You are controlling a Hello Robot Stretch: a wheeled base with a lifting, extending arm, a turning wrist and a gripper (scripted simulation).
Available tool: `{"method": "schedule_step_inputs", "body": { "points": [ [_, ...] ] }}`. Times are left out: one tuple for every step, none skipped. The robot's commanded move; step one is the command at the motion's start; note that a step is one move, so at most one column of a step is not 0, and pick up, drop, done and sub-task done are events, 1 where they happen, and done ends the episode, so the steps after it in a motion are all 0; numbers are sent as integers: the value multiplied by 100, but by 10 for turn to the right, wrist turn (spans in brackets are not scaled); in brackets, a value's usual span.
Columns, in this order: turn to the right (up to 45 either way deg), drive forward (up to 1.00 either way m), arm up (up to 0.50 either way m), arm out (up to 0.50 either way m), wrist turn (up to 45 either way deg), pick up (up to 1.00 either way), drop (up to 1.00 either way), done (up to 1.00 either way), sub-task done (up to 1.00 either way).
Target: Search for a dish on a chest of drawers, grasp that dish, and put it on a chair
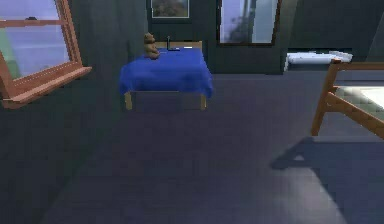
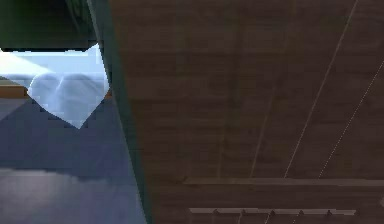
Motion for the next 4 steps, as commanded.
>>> {"method": "schedule_step_inputs", "body": {
  "points": [
    [-90,0,0,0,0,0,0,0,0],
    [0,35,0,0,0,0,0,0,0],
    [300,0,0,0,0,0,0,0,0],
    [0,100,0,0,0,0,0,0,0]
  ]
}}
